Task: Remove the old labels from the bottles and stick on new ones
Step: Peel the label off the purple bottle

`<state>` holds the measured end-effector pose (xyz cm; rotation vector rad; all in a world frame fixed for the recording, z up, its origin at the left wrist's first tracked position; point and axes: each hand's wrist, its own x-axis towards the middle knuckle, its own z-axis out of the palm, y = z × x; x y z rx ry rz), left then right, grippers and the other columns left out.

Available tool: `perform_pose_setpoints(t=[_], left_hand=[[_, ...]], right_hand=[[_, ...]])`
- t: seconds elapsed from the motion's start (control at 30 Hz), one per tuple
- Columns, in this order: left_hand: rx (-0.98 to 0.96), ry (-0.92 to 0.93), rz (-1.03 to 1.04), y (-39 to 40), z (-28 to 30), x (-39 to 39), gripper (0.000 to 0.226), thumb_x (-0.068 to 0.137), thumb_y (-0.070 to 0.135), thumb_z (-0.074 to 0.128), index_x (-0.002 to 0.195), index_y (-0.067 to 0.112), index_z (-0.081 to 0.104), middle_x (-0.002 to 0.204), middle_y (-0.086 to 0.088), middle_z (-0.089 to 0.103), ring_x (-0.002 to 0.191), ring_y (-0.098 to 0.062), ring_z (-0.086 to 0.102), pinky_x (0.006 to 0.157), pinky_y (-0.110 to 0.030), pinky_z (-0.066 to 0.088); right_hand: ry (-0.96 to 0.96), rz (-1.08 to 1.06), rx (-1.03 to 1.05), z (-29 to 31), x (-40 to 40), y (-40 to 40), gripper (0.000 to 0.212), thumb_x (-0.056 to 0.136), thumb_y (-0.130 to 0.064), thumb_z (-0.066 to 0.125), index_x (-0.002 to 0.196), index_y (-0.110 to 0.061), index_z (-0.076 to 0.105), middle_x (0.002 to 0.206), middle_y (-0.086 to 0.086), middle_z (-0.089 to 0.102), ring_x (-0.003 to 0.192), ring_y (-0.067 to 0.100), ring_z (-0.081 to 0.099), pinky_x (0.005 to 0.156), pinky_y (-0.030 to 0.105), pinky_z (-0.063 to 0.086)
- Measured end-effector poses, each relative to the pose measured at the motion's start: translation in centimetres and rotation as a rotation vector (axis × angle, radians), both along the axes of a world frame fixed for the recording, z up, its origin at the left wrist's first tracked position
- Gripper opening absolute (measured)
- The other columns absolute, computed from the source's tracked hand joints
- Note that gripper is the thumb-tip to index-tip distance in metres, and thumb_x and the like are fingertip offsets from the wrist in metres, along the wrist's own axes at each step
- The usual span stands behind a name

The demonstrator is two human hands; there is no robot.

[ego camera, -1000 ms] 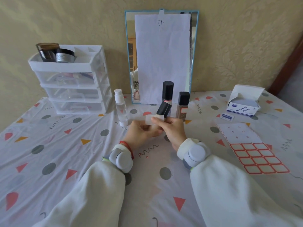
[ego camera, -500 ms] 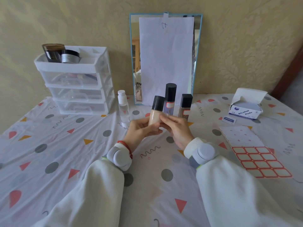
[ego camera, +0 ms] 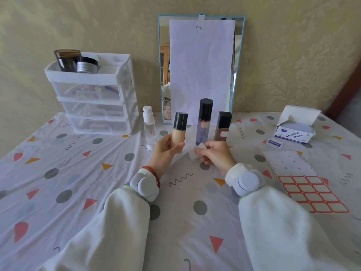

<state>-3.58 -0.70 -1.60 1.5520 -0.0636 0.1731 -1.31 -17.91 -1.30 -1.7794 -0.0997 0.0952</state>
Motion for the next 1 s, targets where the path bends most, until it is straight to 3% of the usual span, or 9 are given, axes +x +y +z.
perform_pose_setpoints(t=[0.1,0.17,0.23,0.37,0.43,0.53,0.63,0.87,1.0], left_hand=[[0.025,0.019,-0.004,0.0,-0.2,0.1,0.031,0.092,0.005,0.058,0.122,-0.003,0.052,0.121,-0.025,0.059,0.103,-0.023,0.058,0.098,-0.043,0.048],[0.046,0.03,-0.01,-0.1,-0.2,0.1,0.032,0.092,0.005,0.058,0.123,-0.002,0.051,0.124,-0.026,0.057,0.105,-0.024,0.058,0.099,-0.045,0.047],[0.06,0.035,-0.007,-0.1,-0.3,0.2,0.035,0.092,0.005,0.058,0.126,-0.002,0.048,0.126,-0.025,0.057,0.105,-0.023,0.058,0.096,-0.04,0.049],[0.051,0.042,0.015,-0.1,-0.4,0.2,0.039,0.092,0.003,0.058,0.128,-0.001,0.044,0.125,-0.016,0.058,0.105,-0.017,0.058,0.087,-0.025,0.052],[0.047,0.04,0.034,-0.2,-0.4,0.3,0.039,0.091,0.003,0.059,0.128,-0.001,0.044,0.122,-0.014,0.059,0.105,-0.02,0.059,0.087,-0.026,0.051],[0.056,0.044,0.049,-0.2,-0.4,0.3,0.039,0.091,0.002,0.059,0.127,-0.001,0.044,0.119,-0.013,0.059,0.106,-0.023,0.058,0.088,-0.028,0.051],[0.053,0.037,0.058,-0.1,-0.5,0.4,0.039,0.09,0.0,0.059,0.126,-0.002,0.044,0.116,-0.012,0.059,0.101,-0.021,0.058,0.081,-0.023,0.052],[0.065,0.046,0.06,0.0,-0.4,0.5,0.044,0.089,0.002,0.062,0.129,-0.001,0.043,0.12,-0.015,0.059,0.105,-0.025,0.059,0.092,-0.034,0.051],[0.053,0.007,0.047,0.3,-0.4,0.3,0.041,0.087,0.0,0.064,0.124,-0.002,0.047,0.11,-0.013,0.062,0.098,-0.02,0.06,0.079,-0.021,0.053]], right_hand=[[-0.019,0.078,-0.197,-0.1,-0.1,0.2,0.011,0.079,-0.014,0.076,0.084,-0.006,0.07,0.063,0.005,0.064,0.049,0.011,0.057,0.047,0.019,0.046],[-0.019,0.094,-0.276,-0.2,-0.1,0.4,0.011,0.078,-0.012,0.076,0.082,-0.005,0.069,0.064,0.003,0.062,0.048,0.012,0.055,0.05,0.021,0.048],[-0.017,0.086,-0.322,-0.4,-0.1,0.5,0.013,0.077,-0.011,0.077,0.084,-0.005,0.068,0.072,0.005,0.064,0.055,0.015,0.057,0.059,0.027,0.053],[-0.087,0.064,-0.44,-0.7,0.1,0.4,0.015,0.075,-0.015,0.08,0.086,-0.009,0.071,0.1,0.0,0.062,0.077,0.015,0.059,0.064,0.02,0.052],[-0.061,0.05,-0.405,-0.7,0.2,0.3,0.023,0.076,-0.015,0.08,0.095,-0.011,0.068,0.098,0.002,0.063,0.079,0.018,0.065,0.067,0.024,0.057],[-0.051,0.001,-0.378,-0.7,0.3,0.3,0.036,0.076,-0.018,0.079,0.107,-0.017,0.06,0.097,-0.001,0.061,0.082,0.013,0.062,0.06,0.016,0.049],[-0.119,-0.071,-0.386,-0.4,0.7,0.0,0.037,0.076,-0.017,0.076,0.108,-0.02,0.06,0.095,-0.004,0.057,0.089,0.012,0.057,0.07,0.021,0.045],[-0.203,-0.108,-0.102,0.3,0.7,0.5,0.003,0.087,-0.017,0.066,0.089,-0.019,0.068,0.082,-0.004,0.066,0.078,0.004,0.06,0.06,0.006,0.043],[-0.186,-0.046,0.029,1.0,0.2,2.0,0.025,0.083,-0.036,0.072,0.099,-0.018,0.067,0.086,-0.002,0.071,0.077,0.008,0.067,0.064,0.017,0.053]])
